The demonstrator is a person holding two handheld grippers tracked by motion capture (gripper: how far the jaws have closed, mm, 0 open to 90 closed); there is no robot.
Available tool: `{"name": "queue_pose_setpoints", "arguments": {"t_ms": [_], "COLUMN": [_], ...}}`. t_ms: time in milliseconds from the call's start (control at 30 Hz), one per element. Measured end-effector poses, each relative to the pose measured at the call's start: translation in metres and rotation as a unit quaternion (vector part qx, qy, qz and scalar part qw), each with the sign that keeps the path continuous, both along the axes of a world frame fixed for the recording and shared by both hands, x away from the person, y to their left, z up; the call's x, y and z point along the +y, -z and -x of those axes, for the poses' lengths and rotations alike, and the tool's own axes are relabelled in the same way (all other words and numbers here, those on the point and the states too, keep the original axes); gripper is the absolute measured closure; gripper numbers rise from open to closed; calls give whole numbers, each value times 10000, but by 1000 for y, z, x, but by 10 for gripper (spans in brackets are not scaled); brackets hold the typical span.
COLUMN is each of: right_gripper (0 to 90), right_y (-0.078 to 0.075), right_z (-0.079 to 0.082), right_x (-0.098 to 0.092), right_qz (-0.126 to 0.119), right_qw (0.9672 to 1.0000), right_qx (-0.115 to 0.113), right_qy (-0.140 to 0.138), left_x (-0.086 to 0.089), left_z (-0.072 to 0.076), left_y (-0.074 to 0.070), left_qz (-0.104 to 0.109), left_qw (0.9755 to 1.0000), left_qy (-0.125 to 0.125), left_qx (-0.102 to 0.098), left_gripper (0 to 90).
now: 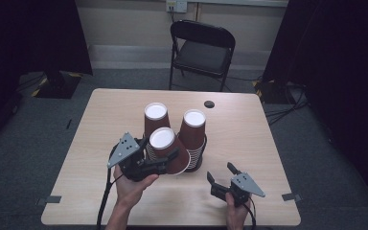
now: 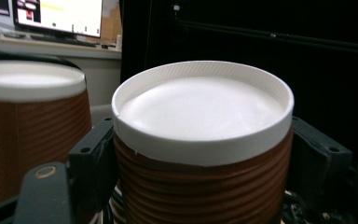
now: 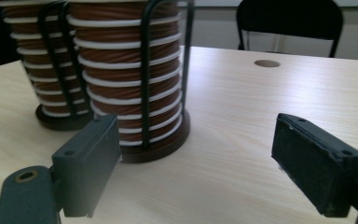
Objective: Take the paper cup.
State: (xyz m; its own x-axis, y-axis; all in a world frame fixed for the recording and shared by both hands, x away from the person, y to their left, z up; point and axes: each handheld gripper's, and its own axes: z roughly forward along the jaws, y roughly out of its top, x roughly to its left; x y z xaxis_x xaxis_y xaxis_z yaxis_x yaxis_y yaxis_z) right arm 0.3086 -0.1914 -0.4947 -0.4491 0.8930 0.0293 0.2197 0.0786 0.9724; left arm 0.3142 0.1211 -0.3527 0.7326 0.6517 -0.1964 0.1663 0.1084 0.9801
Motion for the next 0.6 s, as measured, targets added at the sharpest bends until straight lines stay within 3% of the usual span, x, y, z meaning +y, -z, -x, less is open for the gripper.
{"name": "queue_pose_setpoints", "arguments": {"t_ms": [67, 200, 367, 433, 600], "right_gripper": [159, 171, 190, 254, 287], "right_y": [0, -1, -1, -1, -1], "right_z": [0, 1, 6, 7, 11], "right_x": [3, 12, 27, 33, 45], "right_qz": [62, 145, 212, 308, 298], "right_qw": [10000, 9996, 9972, 9958, 9929], "right_qx": [59, 174, 258, 272, 252], "right_qy": [32, -184, -673, -819, -1124], "left_x": [1, 3, 8, 11, 17], "left_z": [1, 1, 2, 1, 2], "left_y": [7, 18, 34, 41, 57], "left_qz": [-111, -139, 82, 255, 517], "left_qw": [9999, 9996, 9987, 9974, 9938], "left_qy": [16, 16, -57, -28, -130], "left_qx": [56, 235, 504, 676, 976], "left_gripper": [215, 215, 215, 215, 215]}}
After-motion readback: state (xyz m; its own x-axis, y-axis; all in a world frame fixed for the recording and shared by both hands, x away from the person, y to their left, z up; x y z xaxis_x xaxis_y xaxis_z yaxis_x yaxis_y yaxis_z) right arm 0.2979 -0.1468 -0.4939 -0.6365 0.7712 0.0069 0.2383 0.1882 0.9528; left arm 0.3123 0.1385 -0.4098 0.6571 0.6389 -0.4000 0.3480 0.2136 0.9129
